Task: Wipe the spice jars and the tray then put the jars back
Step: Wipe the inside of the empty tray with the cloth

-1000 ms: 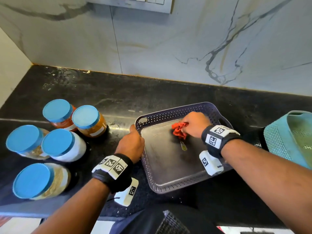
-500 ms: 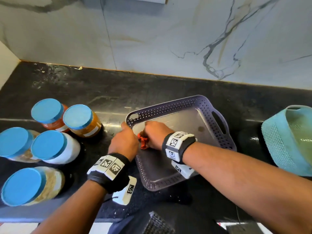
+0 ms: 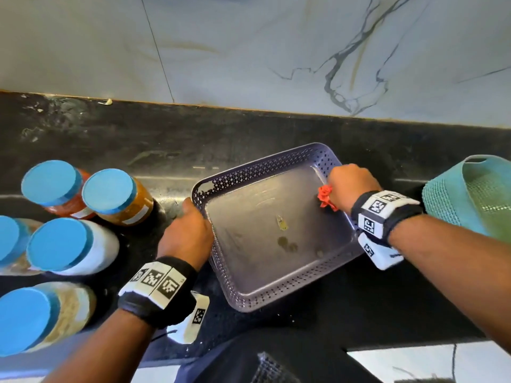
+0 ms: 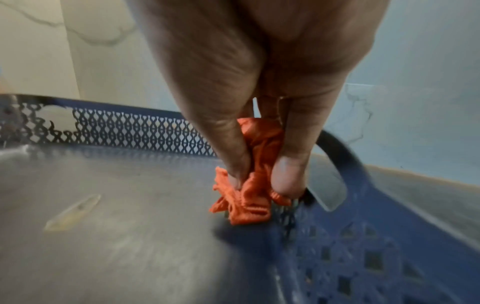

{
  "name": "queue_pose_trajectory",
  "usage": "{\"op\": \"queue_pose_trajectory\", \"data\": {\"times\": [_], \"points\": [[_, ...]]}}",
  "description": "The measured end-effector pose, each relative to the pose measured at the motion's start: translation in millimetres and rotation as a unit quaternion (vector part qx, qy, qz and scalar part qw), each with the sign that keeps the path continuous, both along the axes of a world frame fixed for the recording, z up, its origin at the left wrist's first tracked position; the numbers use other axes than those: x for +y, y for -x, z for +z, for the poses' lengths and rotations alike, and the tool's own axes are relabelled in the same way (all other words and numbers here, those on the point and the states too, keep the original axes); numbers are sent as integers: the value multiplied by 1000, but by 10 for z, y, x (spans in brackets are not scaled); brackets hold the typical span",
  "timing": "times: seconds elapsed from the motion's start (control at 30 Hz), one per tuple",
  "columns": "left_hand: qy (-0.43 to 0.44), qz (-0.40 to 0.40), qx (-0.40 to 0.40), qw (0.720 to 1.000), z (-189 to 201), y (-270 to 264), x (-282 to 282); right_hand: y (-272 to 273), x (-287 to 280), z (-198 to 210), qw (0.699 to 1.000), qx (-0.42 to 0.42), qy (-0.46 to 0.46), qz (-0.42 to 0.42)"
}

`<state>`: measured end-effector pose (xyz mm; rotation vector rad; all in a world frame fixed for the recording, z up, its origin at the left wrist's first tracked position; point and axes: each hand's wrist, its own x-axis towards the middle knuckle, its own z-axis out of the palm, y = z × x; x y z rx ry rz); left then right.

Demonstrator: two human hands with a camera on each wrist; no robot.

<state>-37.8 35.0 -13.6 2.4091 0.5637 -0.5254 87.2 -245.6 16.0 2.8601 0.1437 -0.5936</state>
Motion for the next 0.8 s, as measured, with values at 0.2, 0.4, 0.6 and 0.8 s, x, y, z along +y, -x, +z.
{"op": "queue_pose_trajectory", "data": {"times": [0.2,0.4,0.6,0.8], "points": [[-1,-26,48,999,-18,19,-40,2,122,-240,995,13,-47,-84],[5,-5,50,999,50,39,-68,250,856,-267,987,101,-124,15],[0,11,55,998,52,71,2,58,620,-90,988,113,-105,30],[-10,-24,40,999,38,83,-7,-296,273,-227,998,23,-51,-7]]}}
